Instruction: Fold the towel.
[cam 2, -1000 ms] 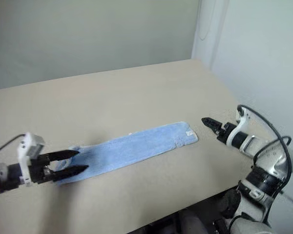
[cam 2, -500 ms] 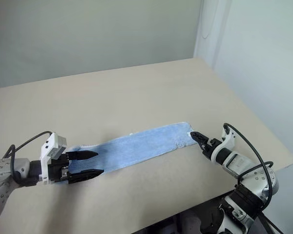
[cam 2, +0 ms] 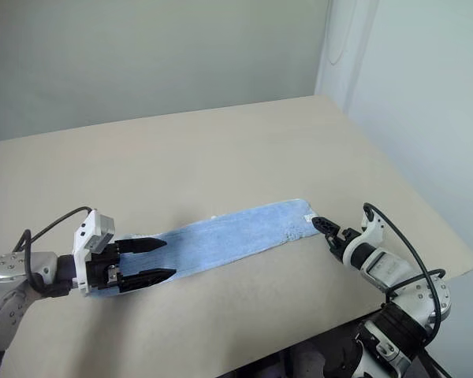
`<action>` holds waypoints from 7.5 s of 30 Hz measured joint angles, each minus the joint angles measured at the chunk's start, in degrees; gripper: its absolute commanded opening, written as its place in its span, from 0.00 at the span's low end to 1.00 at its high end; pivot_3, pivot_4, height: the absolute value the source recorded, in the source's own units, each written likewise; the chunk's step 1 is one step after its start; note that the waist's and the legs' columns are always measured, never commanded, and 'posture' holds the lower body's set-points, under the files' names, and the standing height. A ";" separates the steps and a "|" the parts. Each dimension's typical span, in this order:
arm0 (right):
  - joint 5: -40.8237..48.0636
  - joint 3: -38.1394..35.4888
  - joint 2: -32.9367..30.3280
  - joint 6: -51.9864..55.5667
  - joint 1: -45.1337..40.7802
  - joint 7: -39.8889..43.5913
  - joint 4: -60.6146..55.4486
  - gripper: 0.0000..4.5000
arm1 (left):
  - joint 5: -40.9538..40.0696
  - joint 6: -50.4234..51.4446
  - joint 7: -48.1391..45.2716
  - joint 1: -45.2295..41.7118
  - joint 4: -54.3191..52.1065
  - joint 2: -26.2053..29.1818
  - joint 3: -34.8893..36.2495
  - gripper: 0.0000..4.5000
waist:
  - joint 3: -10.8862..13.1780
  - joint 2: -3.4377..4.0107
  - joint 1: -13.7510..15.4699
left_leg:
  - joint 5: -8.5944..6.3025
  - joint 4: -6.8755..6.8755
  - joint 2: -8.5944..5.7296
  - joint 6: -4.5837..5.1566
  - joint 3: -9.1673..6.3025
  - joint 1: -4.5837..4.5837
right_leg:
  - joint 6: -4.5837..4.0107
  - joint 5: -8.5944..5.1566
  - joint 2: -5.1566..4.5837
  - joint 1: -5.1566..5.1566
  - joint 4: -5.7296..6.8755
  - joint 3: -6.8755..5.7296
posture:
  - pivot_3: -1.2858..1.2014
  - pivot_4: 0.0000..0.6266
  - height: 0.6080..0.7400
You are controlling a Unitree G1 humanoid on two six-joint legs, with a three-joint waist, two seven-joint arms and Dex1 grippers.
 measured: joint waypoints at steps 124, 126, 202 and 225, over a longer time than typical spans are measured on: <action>-33.62 68.27 -23.18 -36.74 -18.16 57.21 6.32 0.61 | 0.36 -2.04 7.48 2.43 3.44 -3.14 4.01 1.00 | -0.28 -0.02 -0.20 | 0.34 0.14 0.61 0.35 0.35 0.20 | -0.71 0.44 -0.06 -0.09 -0.30 -1.22 | 0.52 0.24 1.00; -32.44 65.90 -23.01 -35.24 -17.73 56.29 6.33 0.49 | 0.74 -2.59 7.02 2.56 4.83 -2.59 5.04 1.00 | -0.27 0.00 -0.20 | 0.34 0.14 0.61 0.33 0.34 0.22 | -0.72 0.43 -0.06 -0.14 -0.26 -1.22 | 0.52 0.24 1.00; -43.18 70.42 -15.39 -60.89 -11.07 50.49 23.31 0.01 | -38.89 23.88 42.25 17.85 2.46 -27.69 30.25 1.00 | 0.38 0.82 0.47 | 0.03 0.07 0.89 -0.18 0.20 0.90 | -0.44 -0.46 0.24 0.85 -0.91 -1.27 | 0.52 0.24 1.00; -43.19 70.41 -16.96 -58.45 -8.64 49.18 19.26 0.00 | -53.35 18.03 65.05 14.79 -8.75 -31.45 23.12 0.00 | 0.49 0.33 0.23 | 0.10 0.09 0.72 0.36 0.31 1.26 | -0.30 -0.05 0.13 1.10 -0.91 -1.25 | 0.52 0.24 1.00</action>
